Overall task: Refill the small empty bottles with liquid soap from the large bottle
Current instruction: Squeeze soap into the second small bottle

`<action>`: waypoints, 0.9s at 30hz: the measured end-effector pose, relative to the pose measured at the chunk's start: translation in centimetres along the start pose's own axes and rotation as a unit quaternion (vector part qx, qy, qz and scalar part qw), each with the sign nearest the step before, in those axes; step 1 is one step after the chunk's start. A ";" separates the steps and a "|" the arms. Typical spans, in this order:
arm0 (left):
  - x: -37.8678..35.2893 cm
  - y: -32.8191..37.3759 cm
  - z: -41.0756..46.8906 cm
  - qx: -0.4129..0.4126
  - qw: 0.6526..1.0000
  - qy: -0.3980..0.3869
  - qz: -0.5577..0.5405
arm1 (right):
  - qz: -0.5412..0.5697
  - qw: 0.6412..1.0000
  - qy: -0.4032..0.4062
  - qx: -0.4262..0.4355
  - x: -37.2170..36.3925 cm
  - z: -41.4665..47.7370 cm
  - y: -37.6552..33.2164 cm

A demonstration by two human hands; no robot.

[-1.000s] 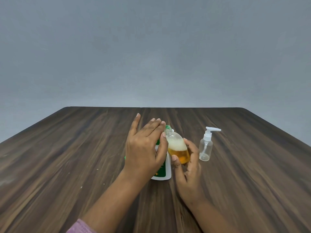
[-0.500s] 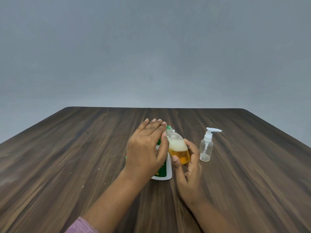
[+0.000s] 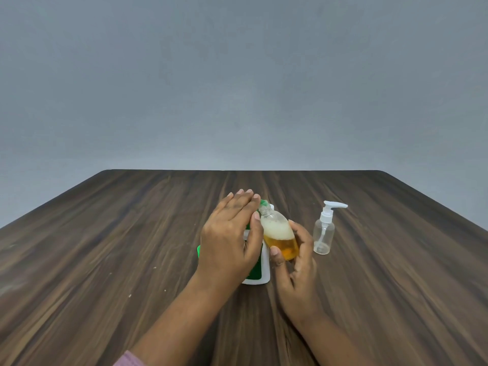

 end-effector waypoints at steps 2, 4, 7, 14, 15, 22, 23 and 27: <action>0.1 0.1 0.3 -0.006 1.000 -0.003 0.006 | 0.003 1.000 0.004 -0.003 0.0 0.0 0.0; 0.1 0.0 0.3 -0.010 1.000 -0.002 0.005 | 0.002 1.000 0.006 -0.002 0.0 0.0 0.1; -0.2 -0.3 -0.1 0.002 1.000 0.004 -0.008 | -0.014 1.000 0.000 0.005 0.1 0.1 0.4; 0.0 -0.4 -0.4 0.003 1.000 0.004 -0.025 | -0.015 1.000 -0.004 0.011 0.0 0.1 0.3; 0.0 -0.3 -0.2 0.000 1.000 0.007 -0.022 | -0.011 1.000 -0.002 0.011 0.1 0.1 0.2; 0.1 -0.2 0.5 -0.028 1.000 0.001 0.004 | 0.003 1.000 0.003 0.005 0.1 0.1 0.1; 0.0 -0.3 0.3 -0.025 1.000 0.001 0.002 | 0.001 1.000 0.000 0.005 0.1 0.1 0.2; -0.1 -0.7 -0.4 -0.019 1.000 0.000 -0.009 | -0.008 1.000 -0.009 0.008 0.2 0.0 0.3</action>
Point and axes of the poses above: each hand's wrist, its own z-axis towards the middle knuckle, its own x-axis out of the back of the hand, y = z × x, the point moved 2 cm from there along z, towards the middle knuckle, and after that the axes turned 6 degrees about -z, right-handed, at the moved point
